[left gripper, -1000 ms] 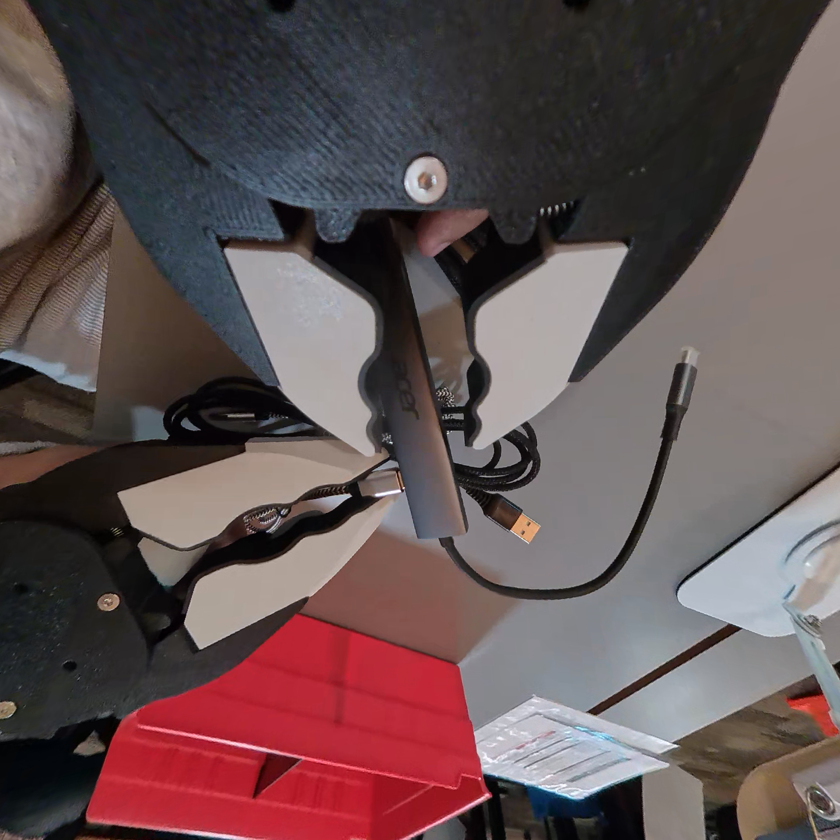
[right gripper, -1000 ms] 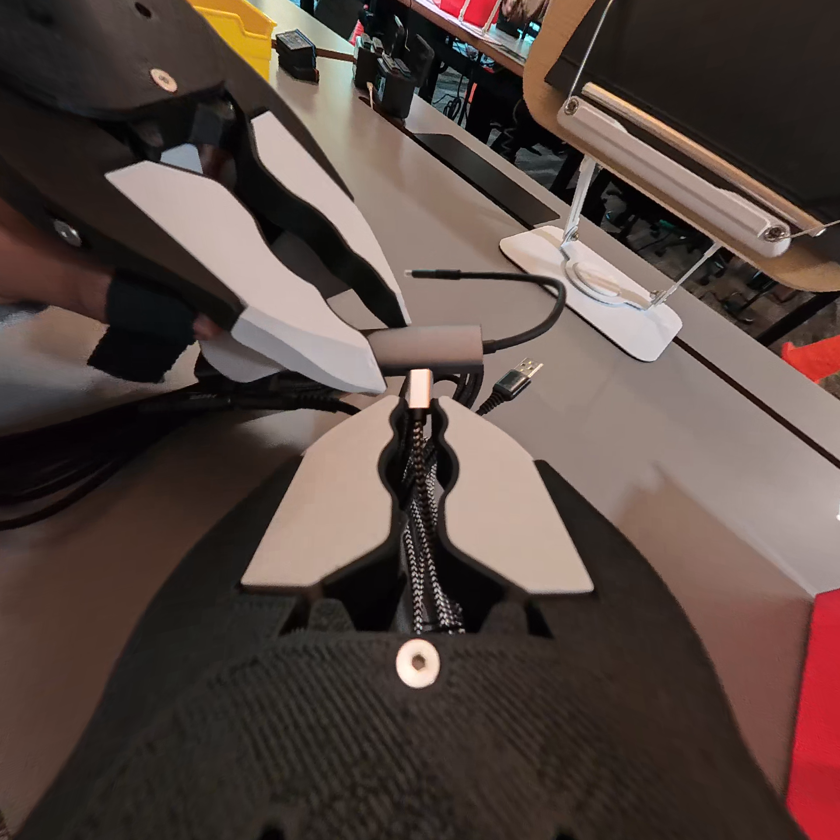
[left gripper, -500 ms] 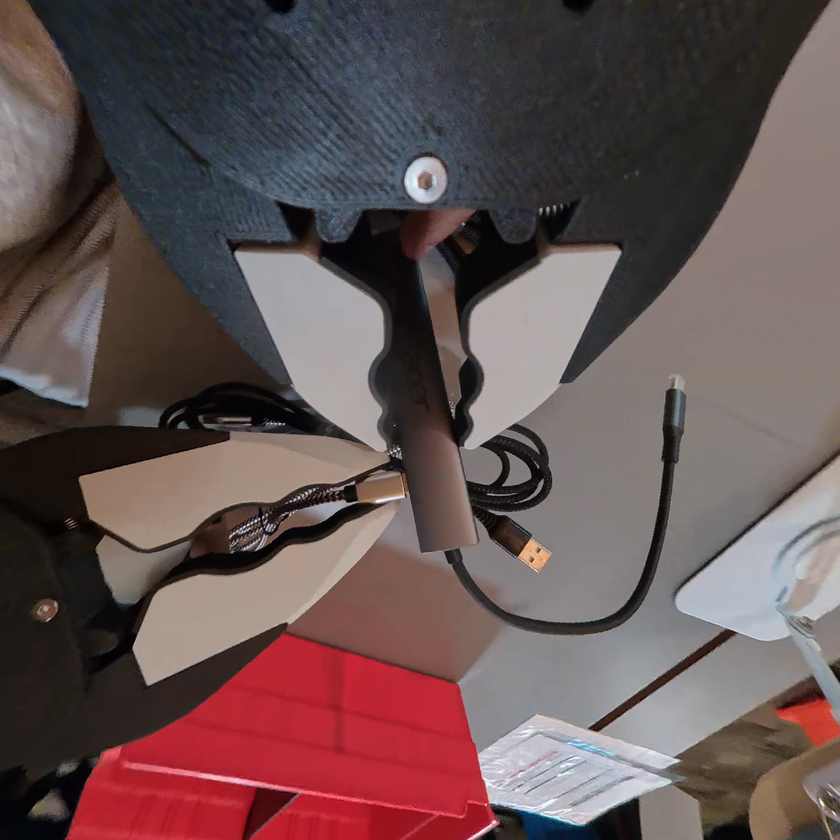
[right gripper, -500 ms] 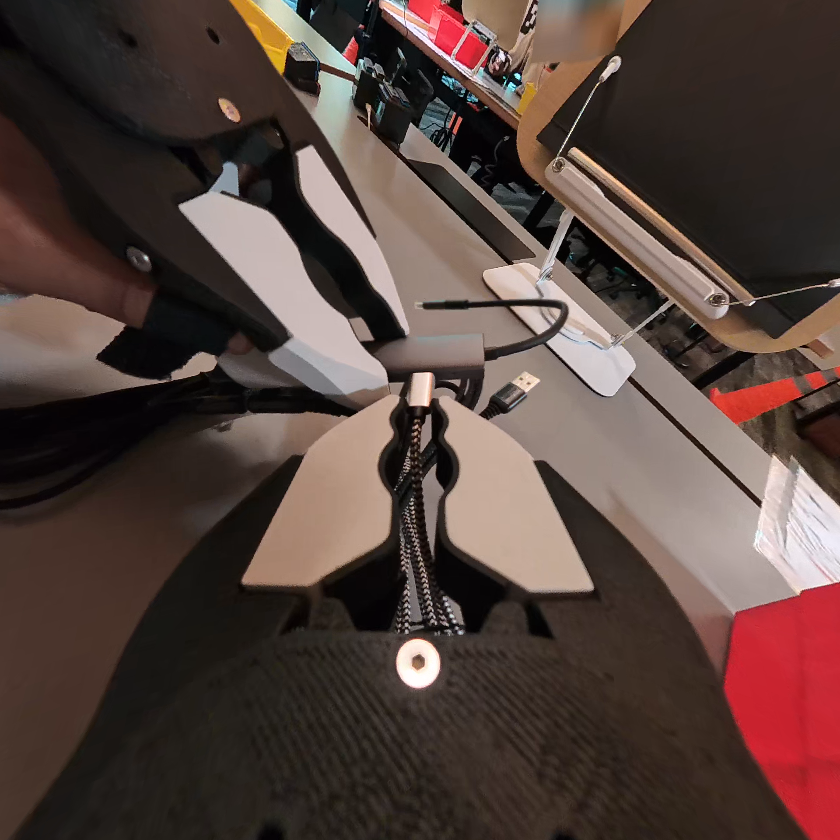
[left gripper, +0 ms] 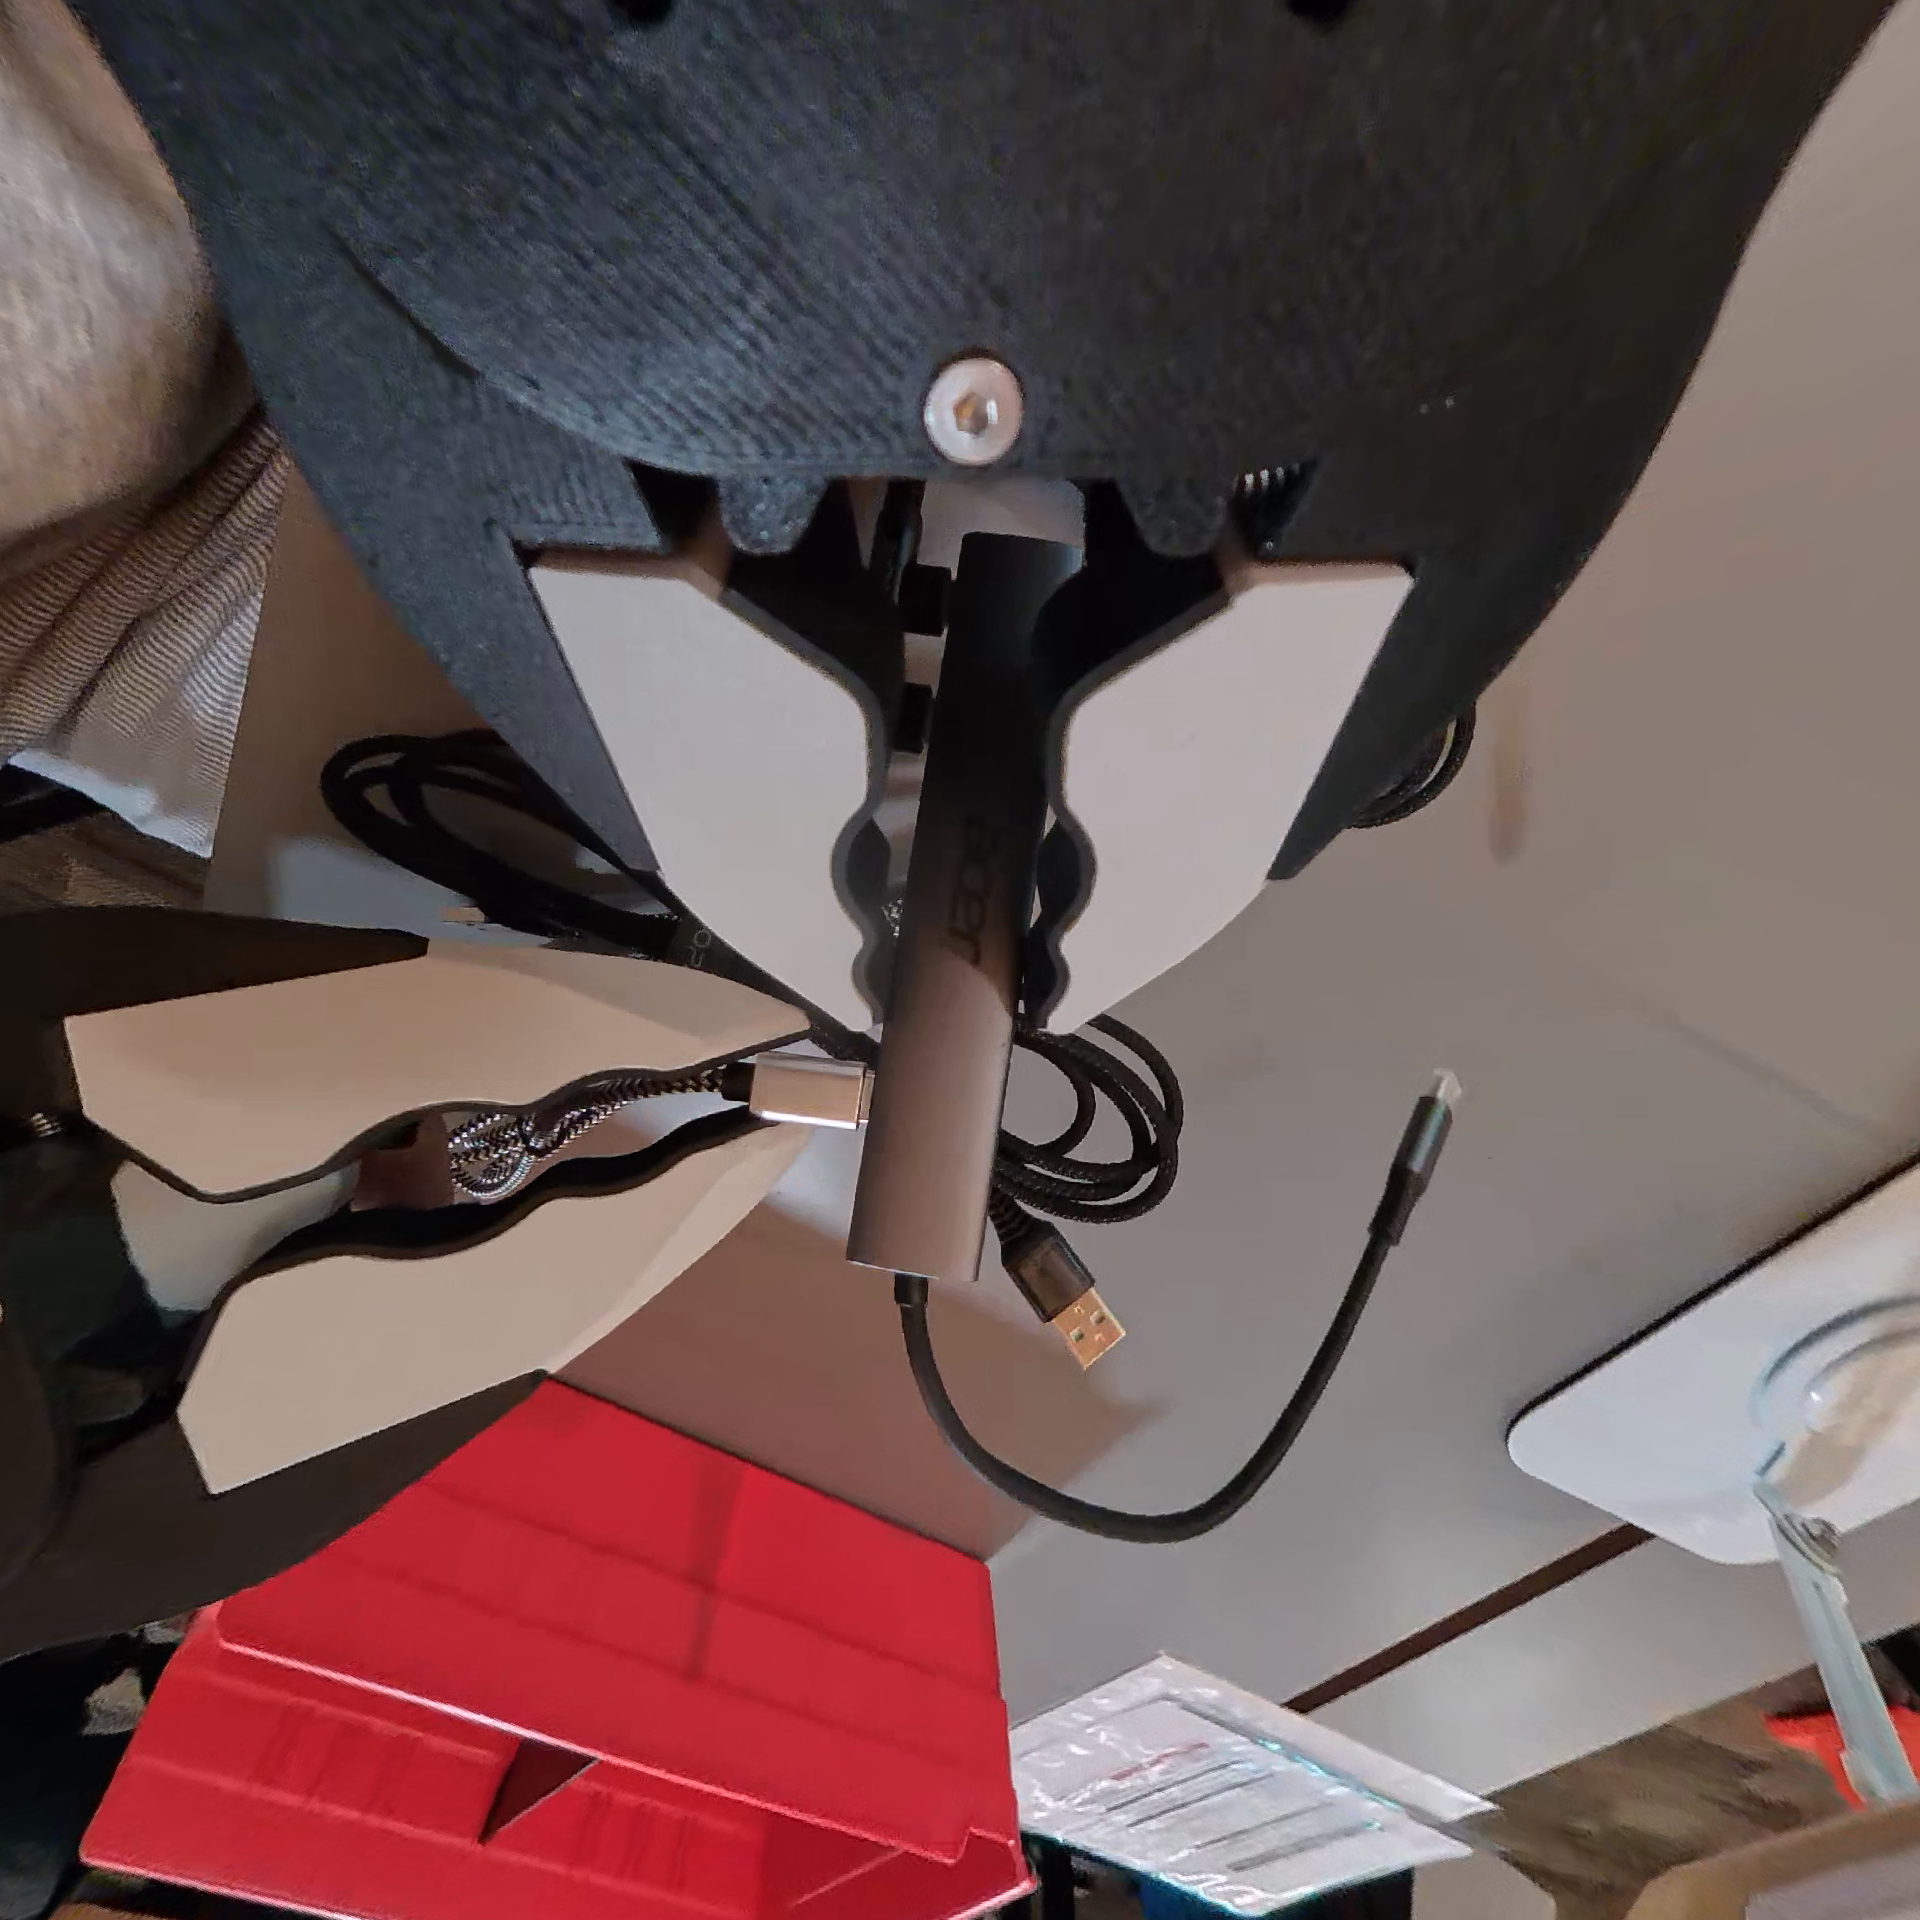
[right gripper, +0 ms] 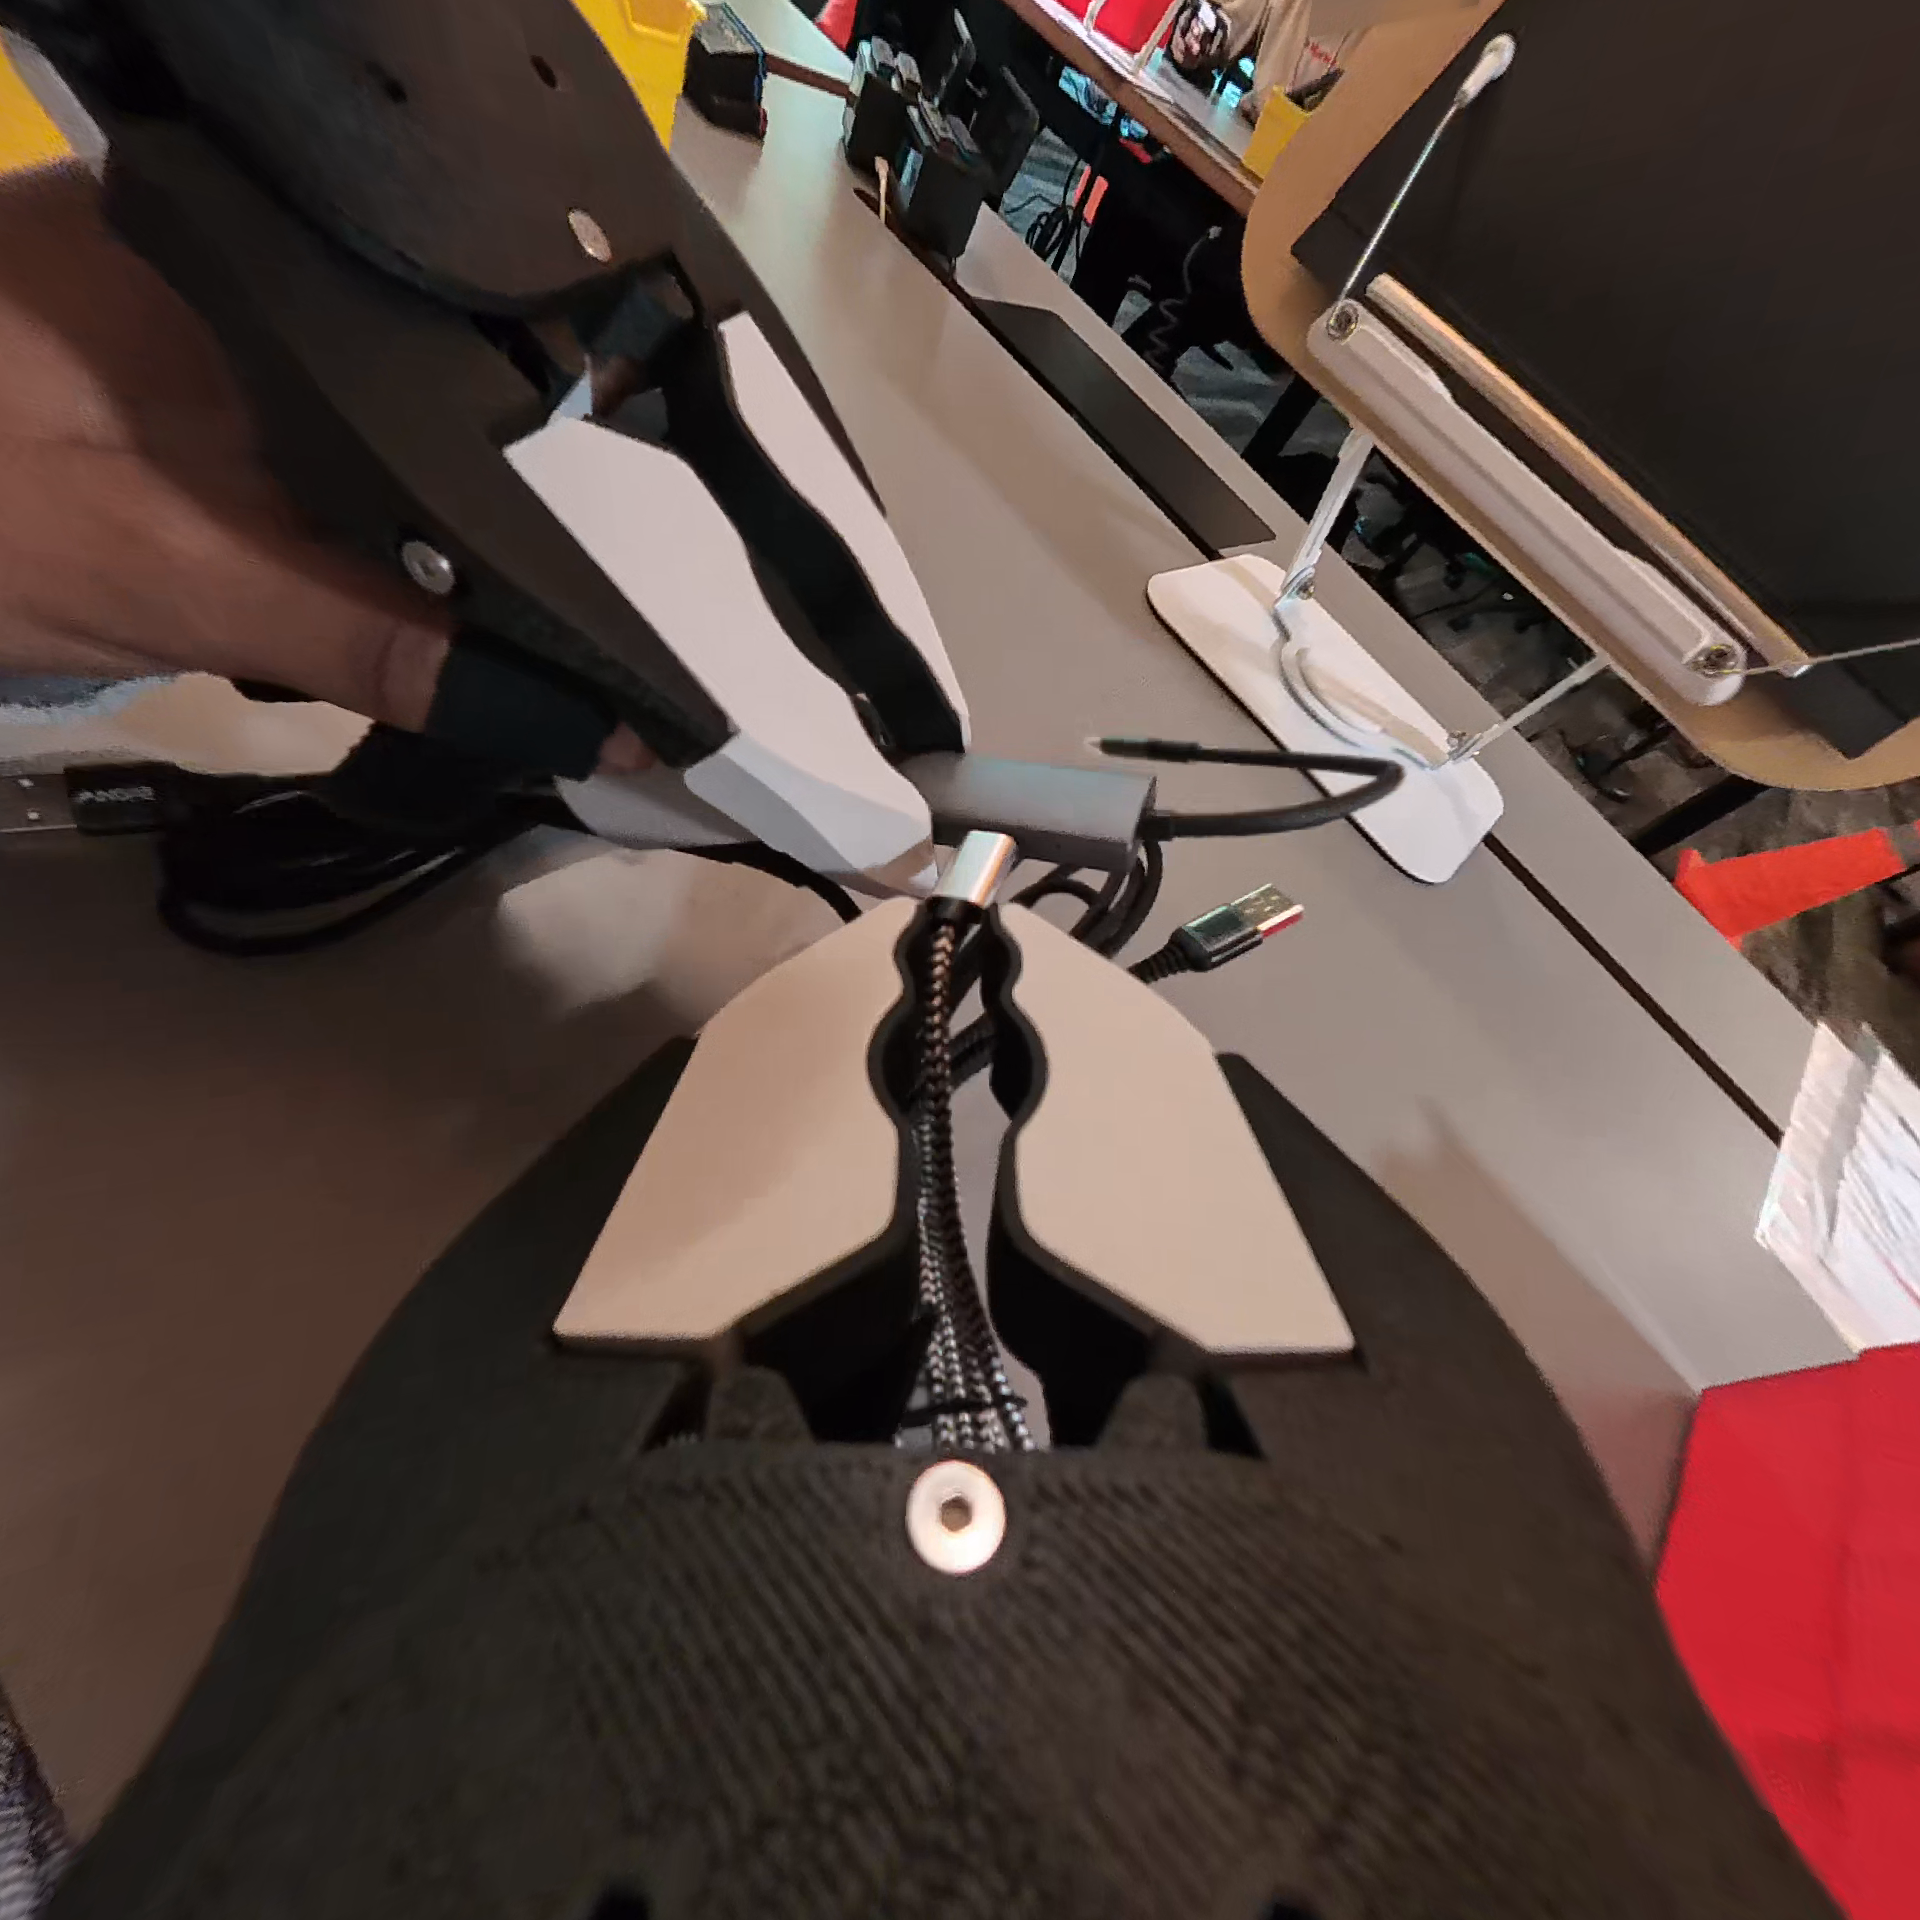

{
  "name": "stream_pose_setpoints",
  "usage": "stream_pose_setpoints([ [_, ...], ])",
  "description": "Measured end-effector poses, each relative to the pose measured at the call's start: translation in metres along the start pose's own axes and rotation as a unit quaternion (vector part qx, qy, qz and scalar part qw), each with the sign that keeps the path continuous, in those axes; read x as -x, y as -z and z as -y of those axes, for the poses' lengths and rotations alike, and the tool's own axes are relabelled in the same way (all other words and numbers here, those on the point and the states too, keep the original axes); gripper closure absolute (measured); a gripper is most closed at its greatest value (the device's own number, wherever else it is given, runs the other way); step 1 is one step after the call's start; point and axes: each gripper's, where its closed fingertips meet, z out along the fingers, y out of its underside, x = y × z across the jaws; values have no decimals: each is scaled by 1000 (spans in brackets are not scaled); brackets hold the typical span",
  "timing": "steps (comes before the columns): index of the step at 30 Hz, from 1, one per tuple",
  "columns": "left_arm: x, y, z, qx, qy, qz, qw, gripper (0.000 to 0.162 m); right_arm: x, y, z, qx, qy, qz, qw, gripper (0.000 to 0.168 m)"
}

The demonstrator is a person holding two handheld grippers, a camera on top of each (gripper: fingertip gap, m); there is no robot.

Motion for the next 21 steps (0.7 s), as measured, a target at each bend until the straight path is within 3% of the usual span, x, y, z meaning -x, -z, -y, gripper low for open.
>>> stream_pose_setpoints([
  [5,4,-1,0,3,28,1,1000,138,-2,3,0,6,16,-1,1000,166],
  [11,6,4,7,-11,-52,43,998,138,-1,2,2,-33,-18,20,999,164],
  [13,7,2,1,2,-87,70,994,138,4,-3,-5,-39,-68,57,995,151],
  [16,5,-2,-3,7,-118,83,990,138,6,-4,-4,-59,-199,137,969,129],
  [19,-1,-4,-2,-6,-118,74,990,138,-4,4,6,-109,-341,197,913,134],
  [21,-5,-4,1,-16,-126,71,989,138,-7,2,1,-102,-387,212,891,139],
])
